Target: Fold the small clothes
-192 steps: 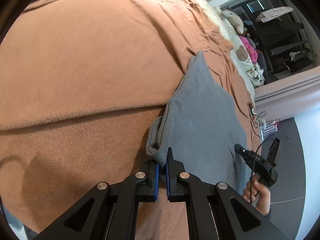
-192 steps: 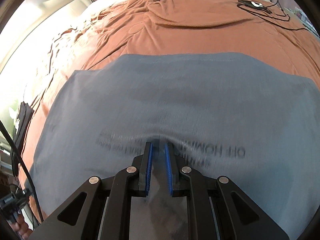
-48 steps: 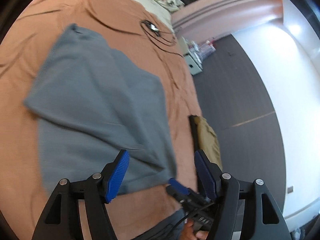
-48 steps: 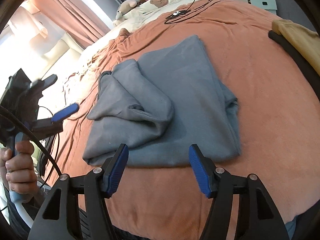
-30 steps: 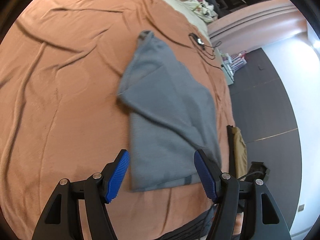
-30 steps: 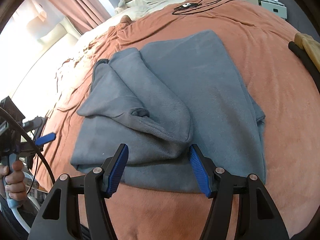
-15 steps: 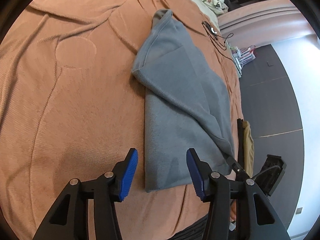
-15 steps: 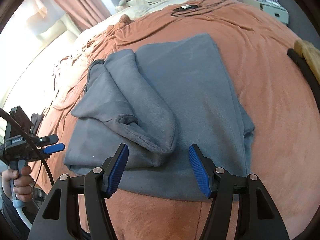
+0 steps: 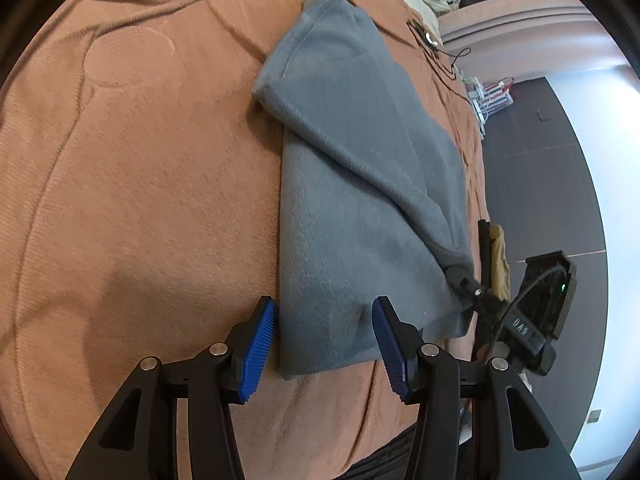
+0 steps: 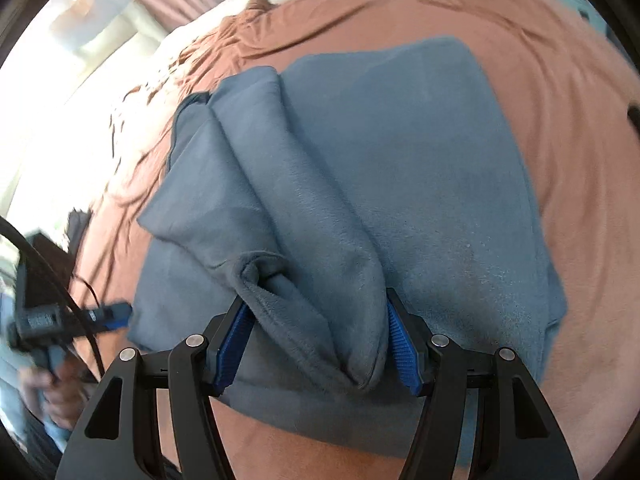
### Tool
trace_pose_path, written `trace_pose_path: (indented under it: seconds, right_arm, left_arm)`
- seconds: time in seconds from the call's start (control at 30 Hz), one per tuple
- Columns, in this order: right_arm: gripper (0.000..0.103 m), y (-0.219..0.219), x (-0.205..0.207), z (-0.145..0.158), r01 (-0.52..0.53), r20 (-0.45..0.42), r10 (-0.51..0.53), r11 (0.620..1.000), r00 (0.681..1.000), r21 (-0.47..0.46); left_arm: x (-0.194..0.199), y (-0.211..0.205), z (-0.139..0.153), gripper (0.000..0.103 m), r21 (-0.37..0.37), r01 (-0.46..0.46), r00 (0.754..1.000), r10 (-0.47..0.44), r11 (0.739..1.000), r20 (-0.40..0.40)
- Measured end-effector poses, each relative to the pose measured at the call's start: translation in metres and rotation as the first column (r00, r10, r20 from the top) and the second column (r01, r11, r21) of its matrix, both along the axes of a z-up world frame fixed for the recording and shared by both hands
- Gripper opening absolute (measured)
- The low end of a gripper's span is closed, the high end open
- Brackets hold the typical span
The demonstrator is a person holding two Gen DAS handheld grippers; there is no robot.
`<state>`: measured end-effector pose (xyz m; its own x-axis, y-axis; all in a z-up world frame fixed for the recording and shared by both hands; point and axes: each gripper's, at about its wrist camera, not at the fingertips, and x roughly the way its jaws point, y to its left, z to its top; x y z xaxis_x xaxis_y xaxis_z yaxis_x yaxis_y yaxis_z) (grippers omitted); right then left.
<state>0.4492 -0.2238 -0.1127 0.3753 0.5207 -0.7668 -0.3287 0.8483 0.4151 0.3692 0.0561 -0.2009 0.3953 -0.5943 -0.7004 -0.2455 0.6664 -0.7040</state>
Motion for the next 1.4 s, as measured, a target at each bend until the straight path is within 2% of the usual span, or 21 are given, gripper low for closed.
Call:
trace_pose_path:
  seconds: [0.13, 0.23, 0.27, 0.3, 0.37, 0.53, 0.7, 0.83, 0.93, 1.1, 1.4]
  right_arm:
    - [0.057, -0.011, 0.006, -0.001, 0.015, -0.044, -0.012, 0.998, 0.999, 0.069]
    - [0.031, -0.018, 0.008, -0.003, 0.014, -0.075, -0.007, 0.994, 0.997, 0.106]
    - [0.018, -0.018, 0.009, -0.003, 0.008, -0.079, 0.001, 0.993, 0.997, 0.115]
    - [0.012, -0.017, 0.01, -0.003, -0.001, -0.075, 0.009, 0.993, 0.997, 0.115]
    - [0.008, -0.018, 0.011, 0.003, -0.003, -0.041, 0.007, 0.995, 0.999, 0.099]
    - [0.006, -0.023, -0.001, 0.025, -0.024, 0.047, 0.02, 0.995, 0.999, 0.094]
    - [0.006, -0.035, -0.021, 0.032, -0.017, 0.091, 0.009, 0.996, 0.996, 0.087]
    - [0.006, -0.045, -0.036, 0.035, 0.005, 0.105, -0.015, 0.995, 0.994, 0.097]
    - [0.006, -0.052, -0.042, 0.035, 0.021, 0.107, -0.032, 0.994, 0.994, 0.103]
    - [0.006, -0.074, -0.053, 0.024, 0.061, 0.087, -0.07, 0.992, 0.994, 0.107]
    - [0.006, -0.086, -0.06, 0.006, 0.101, 0.056, -0.106, 0.99, 0.993, 0.095]
  left_arm:
    - [0.002, -0.004, -0.004, 0.046, 0.013, 0.001, 1.0, -0.001, 1.0, -0.005]
    - [0.004, -0.004, -0.006, 0.044, 0.014, -0.004, 1.0, 0.004, 1.0, -0.011]
    - [0.005, -0.005, -0.006, 0.044, 0.017, -0.004, 1.0, 0.004, 1.0, -0.013]
    - [0.006, -0.005, -0.005, 0.044, 0.019, -0.003, 1.0, 0.004, 1.0, -0.014]
    - [0.006, -0.006, -0.002, 0.044, 0.02, 0.0, 1.0, 0.0, 1.0, -0.015]
    - [0.008, -0.006, 0.005, 0.044, 0.022, 0.001, 1.0, -0.001, 1.0, -0.01]
    - [0.011, -0.013, 0.016, 0.044, 0.047, 0.022, 1.0, -0.023, 0.999, 0.005]
    - [0.016, -0.021, 0.022, 0.051, 0.064, 0.039, 0.999, -0.04, 0.997, 0.012]
    - [0.019, -0.028, 0.022, 0.055, 0.082, 0.051, 0.999, -0.052, 0.995, 0.013]
    - [0.022, -0.037, 0.012, 0.055, 0.109, 0.065, 0.998, -0.065, 0.992, -0.008]
    - [0.02, -0.037, 0.004, 0.055, 0.106, 0.064, 0.998, -0.063, 0.992, -0.01]
